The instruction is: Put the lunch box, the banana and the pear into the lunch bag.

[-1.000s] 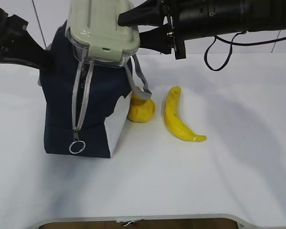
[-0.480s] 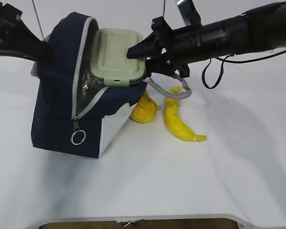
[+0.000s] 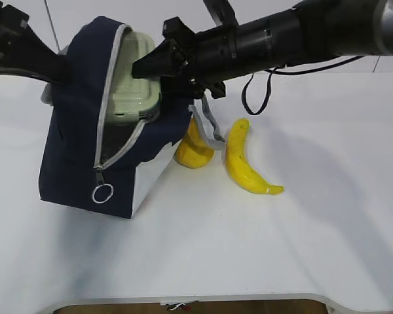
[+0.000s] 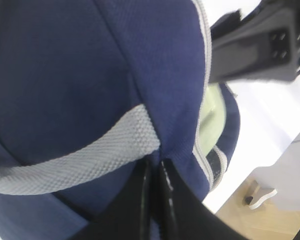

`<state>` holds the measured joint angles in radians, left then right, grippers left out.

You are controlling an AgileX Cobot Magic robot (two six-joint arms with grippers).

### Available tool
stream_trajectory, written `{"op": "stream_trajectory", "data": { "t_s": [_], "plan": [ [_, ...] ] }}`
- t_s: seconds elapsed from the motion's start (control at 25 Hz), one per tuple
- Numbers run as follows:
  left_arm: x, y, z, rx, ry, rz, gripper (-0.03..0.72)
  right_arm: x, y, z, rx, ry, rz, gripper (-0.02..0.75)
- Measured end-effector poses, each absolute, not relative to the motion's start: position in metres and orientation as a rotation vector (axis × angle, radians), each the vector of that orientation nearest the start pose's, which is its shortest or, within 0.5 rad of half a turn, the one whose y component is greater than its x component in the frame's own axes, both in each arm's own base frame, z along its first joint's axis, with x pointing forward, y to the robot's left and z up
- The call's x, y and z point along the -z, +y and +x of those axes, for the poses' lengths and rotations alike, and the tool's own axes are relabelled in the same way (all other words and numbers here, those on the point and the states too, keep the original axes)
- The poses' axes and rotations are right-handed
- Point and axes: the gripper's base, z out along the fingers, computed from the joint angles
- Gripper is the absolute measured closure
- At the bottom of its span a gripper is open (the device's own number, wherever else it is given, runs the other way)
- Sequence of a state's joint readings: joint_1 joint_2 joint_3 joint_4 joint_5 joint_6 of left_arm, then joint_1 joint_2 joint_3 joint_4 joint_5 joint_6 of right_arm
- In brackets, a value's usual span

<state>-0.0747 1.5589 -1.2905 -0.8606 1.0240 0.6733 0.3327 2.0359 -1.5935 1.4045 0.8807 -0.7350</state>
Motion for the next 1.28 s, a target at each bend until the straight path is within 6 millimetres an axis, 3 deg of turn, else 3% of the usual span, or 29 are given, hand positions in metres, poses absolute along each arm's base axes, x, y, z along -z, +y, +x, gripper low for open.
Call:
{"op": "stream_trajectory", "data": {
  "t_s": [0.16, 0.44, 0.76, 1.04, 1.28],
  "plan": [
    [-0.324, -0.083, 0.318, 0.874, 2.381, 0.509, 0.694, -0.249, 0.224, 0.405, -1.426, 2.256, -0.303, 0.364],
    [-0.324, -0.083, 0.318, 0.879, 2.379, 0.506, 0.694, -0.208, 0.229, 0.417, -1.394, 2.335, -0.205, 0.364],
    [-0.308, -0.085, 0.325, 0.917, 2.439, 0.512, 0.695, -0.198, 0.242, 0.43, -1.421, 2.321, -0.176, 0.364],
    [-0.305, -0.084, 0.326, 0.901, 2.451, 0.521, 0.695, -0.168, 0.245, 0.438, -1.436, 2.379, -0.093, 0.364],
    [-0.304, -0.083, 0.327, 0.885, 2.455, 0.525, 0.695, -0.165, 0.245, 0.439, -1.432, 2.387, -0.073, 0.363]
  ]
}}
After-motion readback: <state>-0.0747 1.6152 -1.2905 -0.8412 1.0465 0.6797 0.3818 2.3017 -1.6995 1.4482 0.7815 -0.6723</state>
